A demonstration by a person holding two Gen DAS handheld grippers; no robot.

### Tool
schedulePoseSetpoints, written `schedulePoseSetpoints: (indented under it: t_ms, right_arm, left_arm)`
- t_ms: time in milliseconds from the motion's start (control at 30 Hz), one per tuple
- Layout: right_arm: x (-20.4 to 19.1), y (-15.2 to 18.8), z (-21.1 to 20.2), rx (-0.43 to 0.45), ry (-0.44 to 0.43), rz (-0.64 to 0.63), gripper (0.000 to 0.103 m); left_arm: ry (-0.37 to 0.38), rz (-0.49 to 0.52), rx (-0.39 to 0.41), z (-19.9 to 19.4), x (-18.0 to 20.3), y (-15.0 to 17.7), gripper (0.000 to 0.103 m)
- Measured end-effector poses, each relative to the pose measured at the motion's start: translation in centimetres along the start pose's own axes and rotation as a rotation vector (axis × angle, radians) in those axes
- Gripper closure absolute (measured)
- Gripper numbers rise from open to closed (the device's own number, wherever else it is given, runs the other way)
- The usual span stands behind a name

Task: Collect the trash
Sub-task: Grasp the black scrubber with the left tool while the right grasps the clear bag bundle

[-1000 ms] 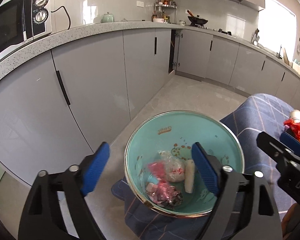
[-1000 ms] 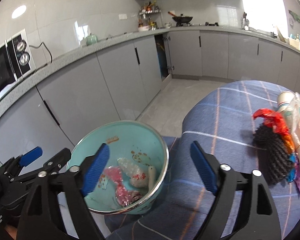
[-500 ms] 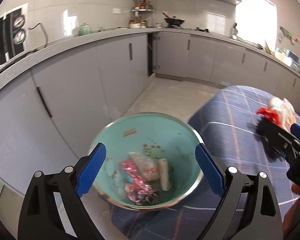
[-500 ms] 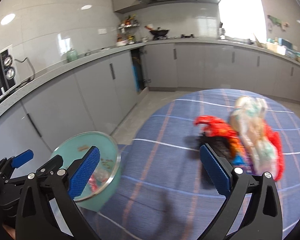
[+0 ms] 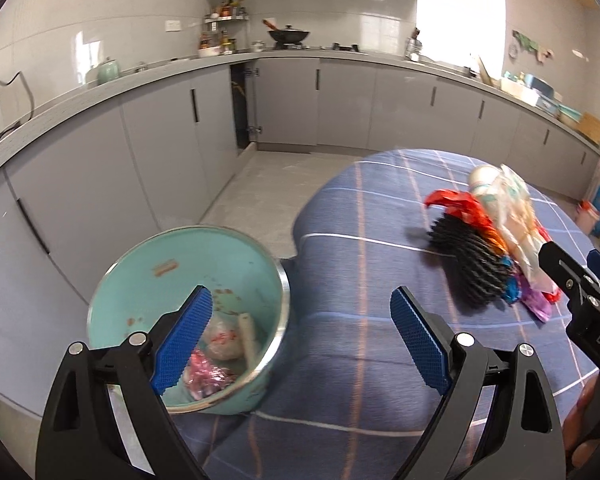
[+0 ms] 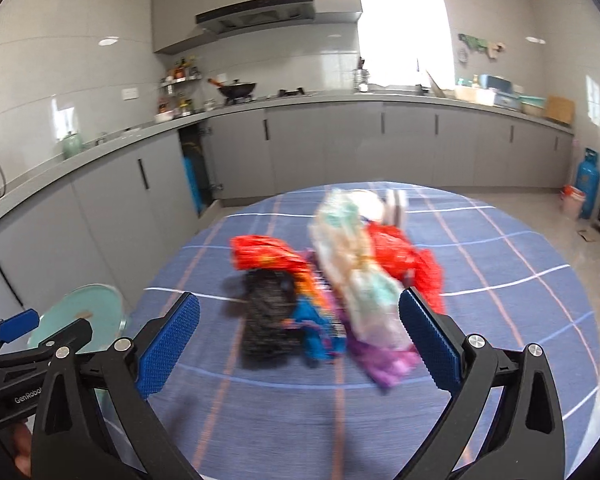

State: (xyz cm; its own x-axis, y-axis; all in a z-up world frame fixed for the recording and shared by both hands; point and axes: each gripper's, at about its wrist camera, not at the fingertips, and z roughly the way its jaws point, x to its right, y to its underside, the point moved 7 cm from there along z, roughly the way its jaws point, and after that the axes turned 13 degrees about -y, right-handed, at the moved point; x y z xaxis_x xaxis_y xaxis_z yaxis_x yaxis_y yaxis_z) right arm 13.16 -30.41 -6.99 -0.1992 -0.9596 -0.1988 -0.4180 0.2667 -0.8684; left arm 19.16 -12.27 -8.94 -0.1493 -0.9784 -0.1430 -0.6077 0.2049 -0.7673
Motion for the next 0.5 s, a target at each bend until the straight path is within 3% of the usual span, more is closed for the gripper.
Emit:
schedulePoseSetpoints:
  t_ms: [200,333,467,500]
  right_arm:
    - [3.2,0.5,-0.1,-0.036,0.018,0.049,0.006]
    - [4.6,0.6,-0.1,-0.062,0.027,0.052,0.02]
    - [6.3,1.0,-0.4,-0.078,0.039,0.085,0.021]
    - [6.8,1.0,-0.5,-0.078,0.047,0.091,0.025]
  left_arm:
    - [0.054,0.038,-0.02,0.3,3.7,-0.3,0.014]
    - [0.082,0.061,-0.021,0.2,5.9,-0.7,0.014]
    - [0.091,0.085,-0.015,0.3,7.6,-0.9,0.014]
    - [0.093,0.089,-0.016,0.3,8.0,-0.9,0.014]
